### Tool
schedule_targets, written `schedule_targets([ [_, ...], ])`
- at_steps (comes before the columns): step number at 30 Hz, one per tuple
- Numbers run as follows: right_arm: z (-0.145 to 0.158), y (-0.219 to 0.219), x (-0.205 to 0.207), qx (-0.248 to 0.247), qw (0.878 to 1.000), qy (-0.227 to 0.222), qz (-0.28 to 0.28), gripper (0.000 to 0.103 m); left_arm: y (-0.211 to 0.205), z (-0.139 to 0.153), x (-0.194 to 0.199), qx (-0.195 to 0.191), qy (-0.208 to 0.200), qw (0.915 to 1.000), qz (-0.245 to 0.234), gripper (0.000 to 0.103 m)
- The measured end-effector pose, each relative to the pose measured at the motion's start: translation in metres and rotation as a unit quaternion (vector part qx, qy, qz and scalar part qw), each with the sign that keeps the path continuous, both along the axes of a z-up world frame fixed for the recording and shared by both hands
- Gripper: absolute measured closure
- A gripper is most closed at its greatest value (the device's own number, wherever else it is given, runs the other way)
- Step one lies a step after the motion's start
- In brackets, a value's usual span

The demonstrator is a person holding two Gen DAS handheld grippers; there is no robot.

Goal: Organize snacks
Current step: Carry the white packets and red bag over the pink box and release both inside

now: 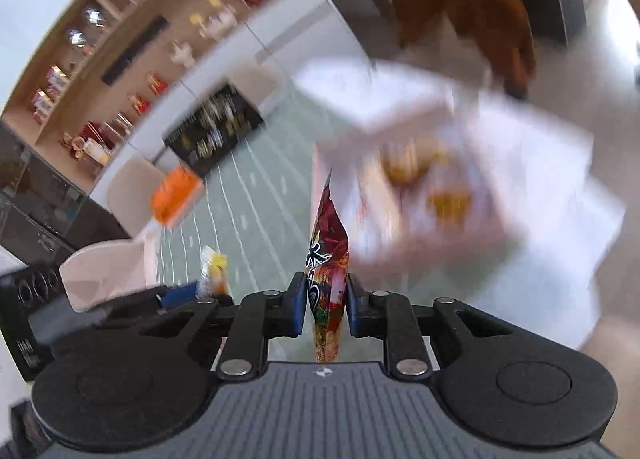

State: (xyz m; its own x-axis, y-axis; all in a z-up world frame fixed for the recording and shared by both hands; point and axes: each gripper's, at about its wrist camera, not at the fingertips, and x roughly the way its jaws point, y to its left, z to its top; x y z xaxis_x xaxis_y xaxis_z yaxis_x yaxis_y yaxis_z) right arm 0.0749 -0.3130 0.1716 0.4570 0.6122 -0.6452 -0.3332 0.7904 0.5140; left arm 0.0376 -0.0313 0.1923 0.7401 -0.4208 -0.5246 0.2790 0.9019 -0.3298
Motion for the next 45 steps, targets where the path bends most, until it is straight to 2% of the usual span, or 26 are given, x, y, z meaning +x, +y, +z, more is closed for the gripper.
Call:
schedule_targets([
  [3, 0.047, 0.006, 0.025, -0.017, 0.998, -0.062, 0.000, 0.083, -0.002, 0.028, 0.039, -0.015, -0.026, 0.9995, 0.009, 0.047],
  [5, 0.060, 0.014, 0.047, -0.024, 0.996, -0.081, -0.007, 0.080, 0.000, 0.024, 0.071, -0.041, -0.006, 0.9991, 0.010, 0.046],
  [6, 0.061, 0.017, 0.060, -0.026, 0.996, -0.084, -0.012, 0.076, 0.000, 0.013, 0.090, -0.052, 0.011, 0.9985, 0.016, 0.046],
  [7, 0.056, 0.021, 0.074, -0.033, 0.995, -0.088, -0.019, 0.067, -0.002, -0.007, 0.111, -0.052, 0.041, 0.9975, 0.024, 0.047],
  [8, 0.050, 0.023, 0.083, -0.047, 0.994, -0.092, -0.031, 0.061, -0.005, -0.028, 0.127, -0.041, 0.074, 0.9960, 0.027, 0.047],
  [10, 0.027, 0.026, 0.099, -0.089, 0.990, -0.087, -0.065, 0.061, -0.012, -0.069, 0.144, -0.026, 0.122, 0.9919, 0.026, 0.047],
  [13, -0.013, 0.021, 0.103, -0.135, 0.985, -0.057, -0.095, 0.061, -0.018, -0.106, 0.143, -0.040, 0.141, 0.9892, 0.013, 0.047],
  [16, -0.043, 0.011, 0.089, -0.159, 0.982, -0.039, -0.093, 0.061, -0.022, -0.117, 0.125, -0.025, 0.136, 0.9904, -0.005, 0.047],
  [18, -0.062, 0.008, 0.078, -0.168, 0.981, -0.020, -0.093, 0.061, -0.027, -0.112, 0.118, 0.008, 0.101, 0.9947, -0.013, 0.047],
  [19, -0.070, 0.008, 0.072, -0.169, 0.981, -0.015, -0.091, 0.061, -0.026, -0.108, 0.114, 0.011, 0.073, 0.9972, -0.002, 0.047],
  [20, -0.077, 0.008, 0.064, -0.170, 0.982, -0.012, -0.086, 0.061, -0.026, -0.100, 0.114, -0.003, 0.057, 0.9983, 0.011, 0.047],
  [22, -0.091, 0.014, 0.053, -0.177, 0.981, -0.007, -0.077, 0.060, -0.020, -0.086, 0.123, -0.042, 0.055, 0.9974, 0.020, 0.047],
  [23, -0.095, 0.020, 0.050, -0.178, 0.981, -0.003, -0.073, 0.060, -0.025, -0.082, 0.127, -0.032, 0.061, 0.9975, 0.013, 0.046],
  [25, -0.098, 0.028, 0.044, -0.171, 0.983, 0.006, -0.068, 0.059, -0.047, -0.089, 0.140, 0.058, 0.092, 0.9940, -0.013, 0.046],
  [26, -0.101, 0.031, 0.043, -0.166, 0.984, 0.010, -0.067, 0.055, -0.050, -0.097, 0.143, 0.086, 0.105, 0.9906, -0.019, 0.046],
  [27, -0.102, 0.031, 0.042, -0.164, 0.984, 0.011, -0.068, 0.053, -0.049, -0.103, 0.140, 0.085, 0.105, 0.9907, -0.016, 0.046],
  [30, -0.103, 0.034, 0.042, -0.163, 0.984, 0.003, -0.072, 0.050, -0.035, -0.110, 0.123, 0.027, 0.109, 0.9936, -0.006, 0.046],
  [31, -0.105, 0.037, 0.043, -0.163, 0.984, 0.000, -0.072, 0.050, -0.032, -0.112, 0.121, 0.021, 0.111, 0.9936, -0.001, 0.046],
  [35, -0.113, 0.051, 0.057, -0.161, 0.986, 0.008, -0.052, 0.049, -0.016, -0.108, 0.119, 0.029, 0.104, 0.9941, 0.012, 0.046],
  [42, -0.118, 0.119, 0.088, -0.155, 0.988, -0.007, 0.007, 0.048, 0.030, -0.091, 0.127, -0.002, 0.078, 0.9950, 0.062, 0.046],
  [44, -0.120, 0.140, 0.093, -0.160, 0.987, -0.017, 0.015, 0.048, 0.034, -0.084, 0.135, -0.030, 0.072, 0.9954, 0.055, 0.046],
  [45, -0.119, 0.145, 0.093, -0.160, 0.987, -0.020, 0.016, 0.048, 0.035, -0.082, 0.142, -0.061, 0.072, 0.9946, 0.042, 0.046],
])
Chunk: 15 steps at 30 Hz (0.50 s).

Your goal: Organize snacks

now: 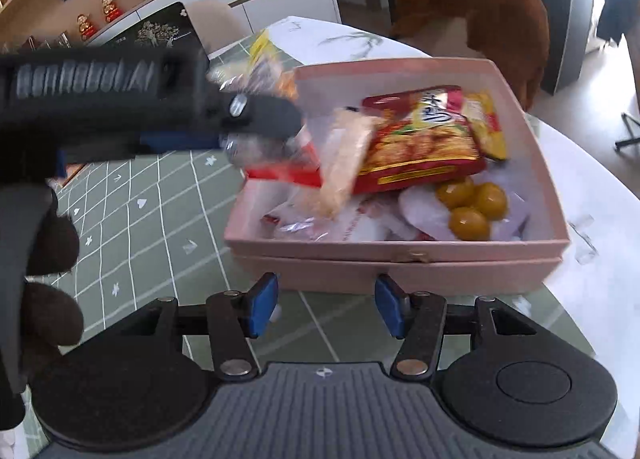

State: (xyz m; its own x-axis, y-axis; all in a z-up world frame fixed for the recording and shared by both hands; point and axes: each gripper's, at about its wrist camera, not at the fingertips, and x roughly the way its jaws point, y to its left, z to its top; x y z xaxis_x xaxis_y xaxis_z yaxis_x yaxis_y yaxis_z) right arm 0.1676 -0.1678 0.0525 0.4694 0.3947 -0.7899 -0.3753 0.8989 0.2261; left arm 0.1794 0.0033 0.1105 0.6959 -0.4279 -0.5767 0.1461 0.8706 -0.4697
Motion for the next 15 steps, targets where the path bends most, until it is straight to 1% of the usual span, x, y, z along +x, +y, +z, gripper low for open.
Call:
schedule_targets([
  [1, 0.001, 0.003, -0.002, 0.006, 1.000, 0.000, 0.003, 0.048, 0.000, 0.000, 0.008, -0.034, 0.000, 0.9993, -0.014, 0.044],
  [2, 0.001, 0.004, -0.006, 0.012, 1.000, 0.002, 0.005, 0.047, -0.005, -0.002, 0.017, -0.030, 0.002, 0.9993, -0.021, 0.043],
  [3, 0.002, 0.003, -0.011, 0.018, 1.000, 0.002, 0.008, 0.047, -0.016, -0.003, 0.027, 0.028, 0.014, 0.9994, -0.012, 0.043],
  [4, 0.003, 0.001, -0.016, 0.017, 1.000, 0.001, 0.008, 0.047, -0.026, -0.006, 0.034, 0.090, 0.021, 0.9957, -0.002, 0.045],
  [5, 0.004, -0.001, -0.023, 0.011, 1.000, -0.002, 0.004, 0.045, -0.033, -0.010, 0.039, 0.125, 0.020, 0.9919, -0.003, 0.046],
  [6, 0.004, -0.004, -0.030, 0.005, 1.000, -0.005, -0.002, 0.043, -0.033, -0.013, 0.039, 0.118, 0.020, 0.9927, -0.012, 0.046],
  [8, 0.003, -0.014, -0.046, 0.004, 1.000, -0.006, -0.012, 0.036, -0.026, -0.019, 0.034, 0.069, 0.030, 0.9970, -0.018, 0.046],
  [9, 0.002, -0.020, -0.053, 0.006, 1.000, -0.006, -0.017, 0.035, -0.022, -0.020, 0.029, 0.056, 0.029, 0.9979, -0.015, 0.046],
  [11, -0.003, -0.031, -0.066, 0.011, 0.999, 0.001, -0.034, 0.032, -0.017, -0.020, 0.015, 0.052, 0.021, 0.9984, -0.009, 0.046],
  [14, -0.016, -0.037, -0.078, 0.020, 0.998, 0.033, -0.051, 0.032, 0.004, -0.021, -0.013, 0.034, 0.014, 0.9993, 0.001, 0.046],
  [15, -0.020, -0.038, -0.083, 0.023, 0.997, 0.040, -0.056, 0.032, 0.010, -0.022, -0.026, 0.034, 0.011, 0.9994, 0.007, 0.046],
])
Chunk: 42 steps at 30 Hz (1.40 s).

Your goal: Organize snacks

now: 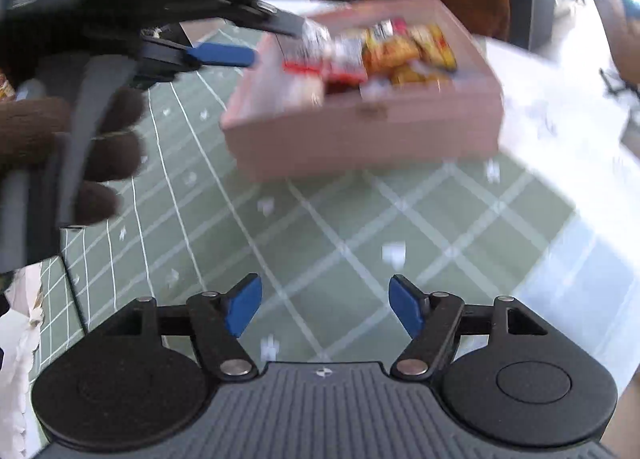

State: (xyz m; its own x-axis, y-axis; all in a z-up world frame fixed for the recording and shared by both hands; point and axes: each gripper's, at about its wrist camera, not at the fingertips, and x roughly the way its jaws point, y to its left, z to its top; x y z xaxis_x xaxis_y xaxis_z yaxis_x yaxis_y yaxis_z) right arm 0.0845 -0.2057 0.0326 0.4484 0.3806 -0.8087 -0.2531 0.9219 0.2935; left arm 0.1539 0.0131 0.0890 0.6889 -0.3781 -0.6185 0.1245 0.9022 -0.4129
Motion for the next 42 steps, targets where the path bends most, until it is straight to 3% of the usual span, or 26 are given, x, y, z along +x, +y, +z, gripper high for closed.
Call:
schedule_targets([
  [6, -0.005, -0.001, -0.033, -0.001, 0.999, -0.017, -0.031, 0.026, 0.018, -0.038, -0.106, 0.061, 0.014, 0.9972, 0.042, 0.046],
  [9, -0.008, 0.015, -0.041, -0.035, 0.998, -0.040, -0.024, 0.021, 0.024, -0.064, -0.143, 0.087, 0.038, 0.9928, 0.073, 0.046],
  [11, -0.012, 0.027, -0.044, -0.069, 0.996, -0.059, -0.018, 0.016, 0.025, -0.071, -0.154, 0.094, 0.015, 0.9921, 0.082, 0.047],
  [13, -0.016, 0.036, -0.045, -0.098, 0.992, -0.076, -0.018, 0.012, 0.018, -0.074, -0.154, 0.120, 0.002, 0.9894, 0.082, 0.049],
  [15, -0.022, 0.043, -0.044, -0.125, 0.988, -0.090, -0.022, 0.000, 0.011, -0.078, -0.152, 0.143, -0.015, 0.9867, 0.076, 0.049],
  [21, -0.027, 0.033, -0.041, -0.118, 0.984, -0.113, -0.063, 0.000, -0.013, -0.086, -0.152, 0.211, -0.048, 0.9736, 0.072, 0.048],
  [33, -0.039, 0.033, -0.052, -0.106, 0.974, -0.178, -0.090, 0.000, -0.020, -0.089, -0.148, 0.210, -0.054, 0.9739, 0.068, 0.048],
  [42, -0.039, 0.033, -0.052, -0.105, 0.974, -0.178, -0.090, 0.000, -0.020, -0.088, -0.148, 0.209, -0.055, 0.9739, 0.068, 0.047],
])
